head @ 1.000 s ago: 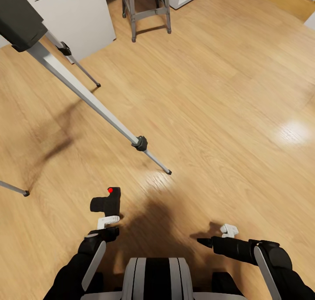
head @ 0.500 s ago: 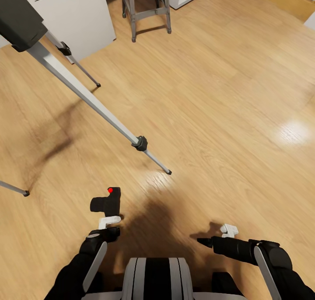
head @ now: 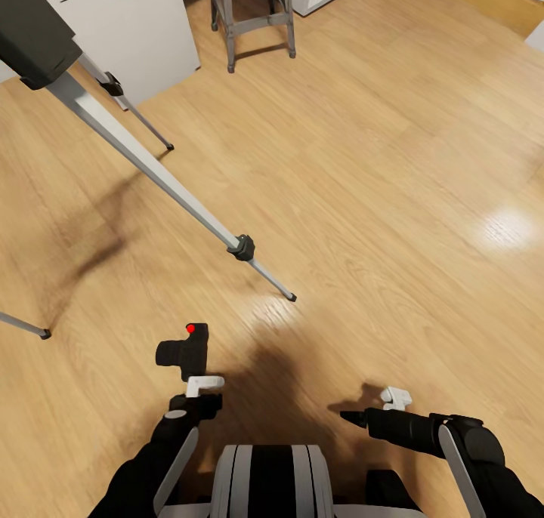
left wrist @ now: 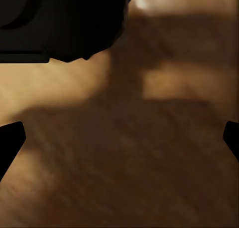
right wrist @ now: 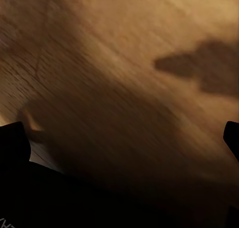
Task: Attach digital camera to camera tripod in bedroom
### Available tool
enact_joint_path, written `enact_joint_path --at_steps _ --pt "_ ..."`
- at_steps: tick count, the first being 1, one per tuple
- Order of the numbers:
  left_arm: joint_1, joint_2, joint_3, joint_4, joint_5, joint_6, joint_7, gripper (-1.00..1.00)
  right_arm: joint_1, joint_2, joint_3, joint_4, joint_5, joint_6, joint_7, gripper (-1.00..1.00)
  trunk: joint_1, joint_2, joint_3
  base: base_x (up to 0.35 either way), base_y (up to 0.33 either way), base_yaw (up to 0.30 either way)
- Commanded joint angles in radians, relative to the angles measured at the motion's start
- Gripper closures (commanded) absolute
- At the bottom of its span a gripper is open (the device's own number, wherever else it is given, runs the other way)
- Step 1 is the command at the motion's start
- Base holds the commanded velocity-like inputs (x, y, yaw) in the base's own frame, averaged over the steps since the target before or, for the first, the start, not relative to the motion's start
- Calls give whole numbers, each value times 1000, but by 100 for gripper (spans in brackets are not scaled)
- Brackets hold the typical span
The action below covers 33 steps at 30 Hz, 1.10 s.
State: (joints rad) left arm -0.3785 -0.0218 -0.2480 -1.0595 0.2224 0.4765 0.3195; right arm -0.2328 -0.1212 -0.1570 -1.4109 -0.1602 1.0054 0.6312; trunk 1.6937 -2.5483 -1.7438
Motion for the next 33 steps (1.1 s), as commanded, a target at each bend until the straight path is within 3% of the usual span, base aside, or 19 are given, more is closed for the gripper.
enact_joint_path --at_steps 1,33 --pt "0 0 -4 1 11 -1 9 -100 0 0 -1 0 -5 7 -1 -100 0 0 0 0 0 0" --pt "0 2 -1 8 12 -23 11 -100 0 0 -1 0 -4 4 -2 -100 0 0 0 0 0 0"
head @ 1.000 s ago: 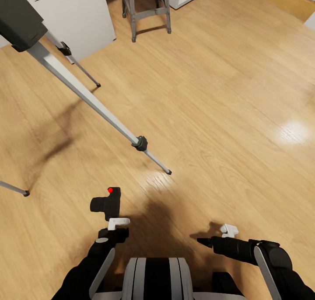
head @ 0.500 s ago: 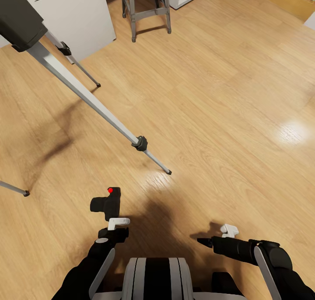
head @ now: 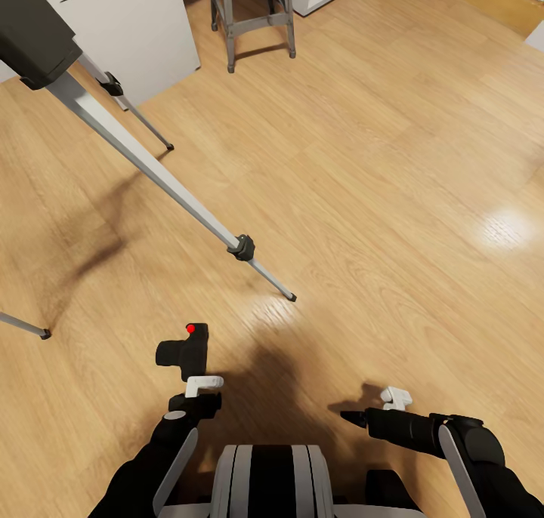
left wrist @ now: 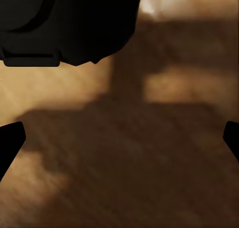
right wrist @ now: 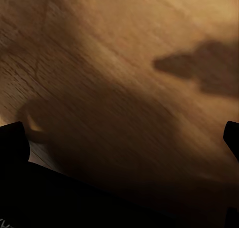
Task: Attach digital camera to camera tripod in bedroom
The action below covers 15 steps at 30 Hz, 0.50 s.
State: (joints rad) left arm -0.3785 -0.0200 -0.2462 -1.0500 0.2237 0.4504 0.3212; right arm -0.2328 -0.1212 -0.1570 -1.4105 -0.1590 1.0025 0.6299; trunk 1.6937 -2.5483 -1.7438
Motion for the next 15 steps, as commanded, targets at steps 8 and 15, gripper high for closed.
enact_joint_path --at_steps 8,15 --pt "0 13 -2 -1 11 -13 9 -100 0 1 -1 0 -5 2 -1 -100 0 0 0 0 0 0" --pt "0 42 -2 -2 15 -74 7 -100 0 2 -1 1 -5 -13 -2 -100 0 0 0 0 0 0"
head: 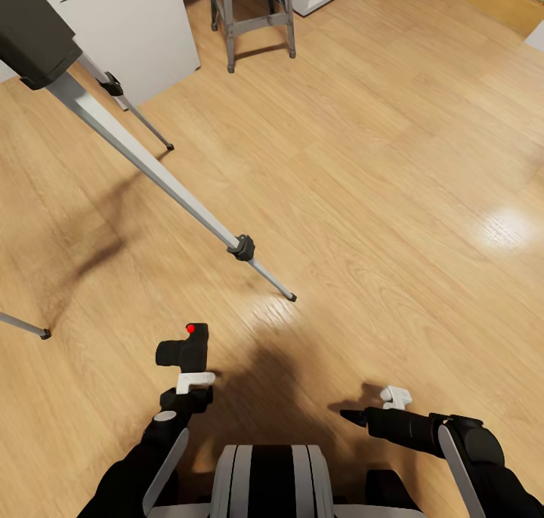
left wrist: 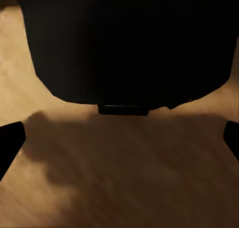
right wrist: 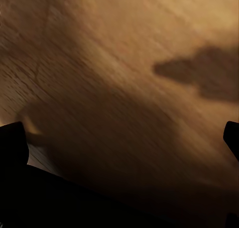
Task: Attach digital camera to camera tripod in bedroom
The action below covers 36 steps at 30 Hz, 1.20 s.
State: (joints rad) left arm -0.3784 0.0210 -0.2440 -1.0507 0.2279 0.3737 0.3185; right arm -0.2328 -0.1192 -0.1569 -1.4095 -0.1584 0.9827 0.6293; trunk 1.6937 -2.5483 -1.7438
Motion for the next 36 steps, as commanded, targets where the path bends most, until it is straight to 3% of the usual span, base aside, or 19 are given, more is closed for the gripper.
enact_joint_path --at_steps 1,36 --pt "0 3 -5 -1 10 -3 10 -100 0 0 -1 0 -6 6 -1 -100 0 0 -1 0 0 0" --pt "0 8 -7 -6 12 -29 13 -100 0 1 -1 1 -5 2 0 -100 0 0 -1 0 0 0"
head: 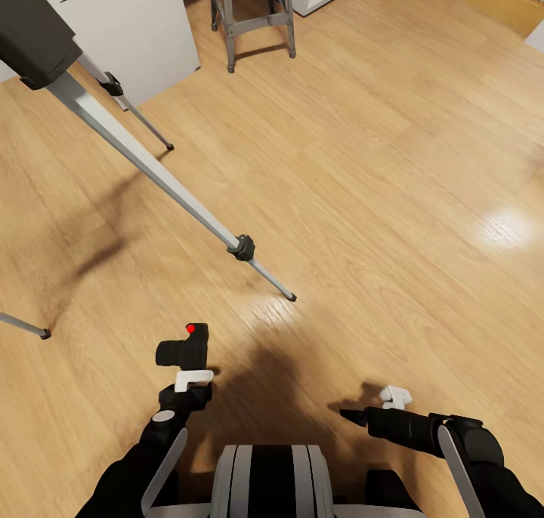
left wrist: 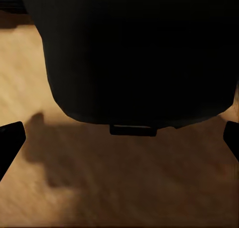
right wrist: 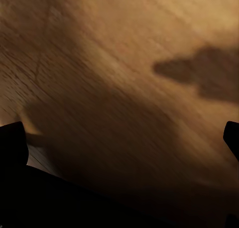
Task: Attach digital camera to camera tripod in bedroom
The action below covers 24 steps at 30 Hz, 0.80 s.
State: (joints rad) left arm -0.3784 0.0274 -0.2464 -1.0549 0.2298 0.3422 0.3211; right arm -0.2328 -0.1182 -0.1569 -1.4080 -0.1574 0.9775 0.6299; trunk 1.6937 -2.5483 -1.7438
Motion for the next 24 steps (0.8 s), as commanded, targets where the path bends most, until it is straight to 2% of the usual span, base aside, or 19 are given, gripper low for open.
enact_joint_path --at_steps 1,24 --pt "0 1 -5 -2 11 3 10 -100 0 0 -1 0 -6 7 -1 -100 0 0 -1 0 0 0" --pt "0 -3 -4 -9 9 6 20 -100 0 0 -1 0 -5 7 -1 -100 0 0 -1 0 0 0"
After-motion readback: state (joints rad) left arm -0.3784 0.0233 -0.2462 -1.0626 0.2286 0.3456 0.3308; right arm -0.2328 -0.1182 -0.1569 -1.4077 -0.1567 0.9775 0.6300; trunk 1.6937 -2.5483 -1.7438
